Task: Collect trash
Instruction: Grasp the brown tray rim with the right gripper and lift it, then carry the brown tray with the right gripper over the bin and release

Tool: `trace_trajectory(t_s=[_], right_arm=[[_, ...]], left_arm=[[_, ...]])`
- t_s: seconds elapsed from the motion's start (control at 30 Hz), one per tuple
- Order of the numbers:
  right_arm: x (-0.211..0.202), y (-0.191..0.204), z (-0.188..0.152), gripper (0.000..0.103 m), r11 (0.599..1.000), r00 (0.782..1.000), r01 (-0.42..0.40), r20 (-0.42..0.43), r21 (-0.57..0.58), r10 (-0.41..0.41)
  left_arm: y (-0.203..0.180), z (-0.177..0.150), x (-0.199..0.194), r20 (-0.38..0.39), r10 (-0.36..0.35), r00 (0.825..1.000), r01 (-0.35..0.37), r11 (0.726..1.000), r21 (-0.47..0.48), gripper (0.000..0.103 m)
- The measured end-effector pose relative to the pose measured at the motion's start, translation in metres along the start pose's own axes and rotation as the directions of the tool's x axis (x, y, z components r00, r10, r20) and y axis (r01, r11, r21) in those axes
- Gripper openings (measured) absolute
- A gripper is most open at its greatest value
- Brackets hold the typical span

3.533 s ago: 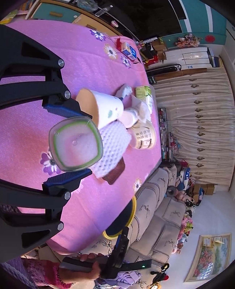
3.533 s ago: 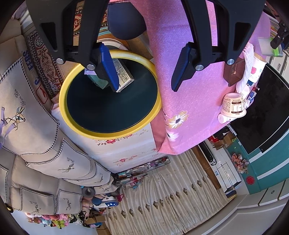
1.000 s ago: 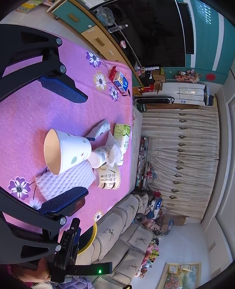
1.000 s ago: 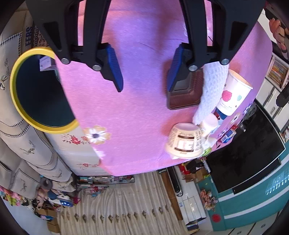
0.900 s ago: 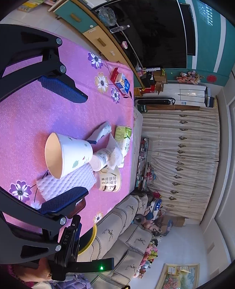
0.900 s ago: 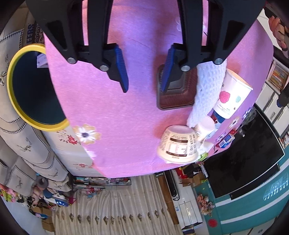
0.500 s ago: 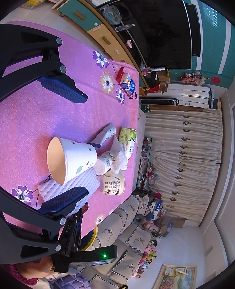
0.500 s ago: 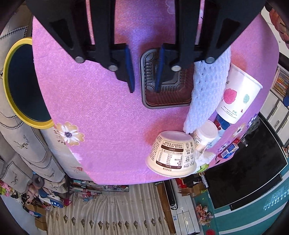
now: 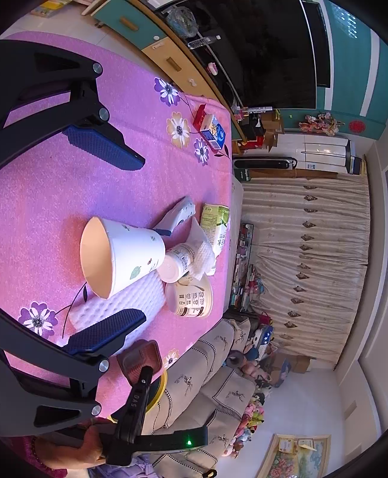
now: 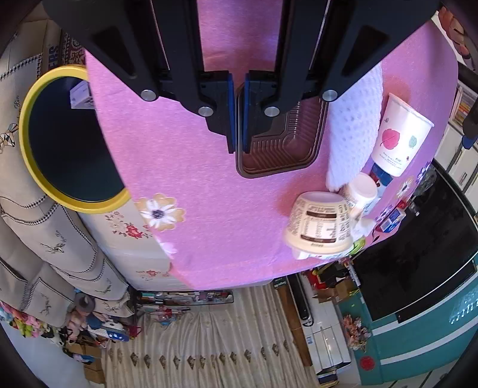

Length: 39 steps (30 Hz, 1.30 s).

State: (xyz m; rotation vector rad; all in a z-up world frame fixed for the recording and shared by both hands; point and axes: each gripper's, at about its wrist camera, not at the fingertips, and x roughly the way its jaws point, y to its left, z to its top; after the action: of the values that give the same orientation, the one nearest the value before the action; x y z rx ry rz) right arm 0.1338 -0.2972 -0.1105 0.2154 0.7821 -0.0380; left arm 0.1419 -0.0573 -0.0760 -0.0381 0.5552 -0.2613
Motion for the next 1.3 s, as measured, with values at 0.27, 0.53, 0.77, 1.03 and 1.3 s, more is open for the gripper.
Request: trace_trajectory(t_s=[0.27,0.53,0.77,1.03,1.3], right_arm=[[-0.015,-0.034,0.002,0.004,0.997,0.997,0.055,0.042,0.061,-0.057],[-0.026,-0.084,0.007,0.004,0.978,0.987,0.134,0.069,0.158,-0.146],[-0.025,-0.124,0.009,0.004,0.953,0.973,0.205,0.061,0.224,-0.224],[-0.015,-0.16,0.008,0.005,0.911,0.953,0.28,0.032,0.302,-0.303],[-0.012,-0.175,0.008,0.019,0.888,0.94,0.31,0.028,0.339,-0.339]], left_arm=[[-0.007,-0.001,0.003,-0.01,-0.002,1.0,0.002,1.0,0.012,0.092],[-0.011,-0.001,0.005,-0.016,0.002,1.0,-0.002,1.0,0.024,0.092],[-0.019,-0.002,0.012,-0.034,0.002,0.999,-0.001,0.999,0.044,0.092],[-0.025,-0.004,0.021,-0.059,0.0,0.998,0.003,0.999,0.05,0.092],[-0.028,-0.006,0.024,-0.067,0.002,0.998,0.002,0.998,0.06,0.092]])
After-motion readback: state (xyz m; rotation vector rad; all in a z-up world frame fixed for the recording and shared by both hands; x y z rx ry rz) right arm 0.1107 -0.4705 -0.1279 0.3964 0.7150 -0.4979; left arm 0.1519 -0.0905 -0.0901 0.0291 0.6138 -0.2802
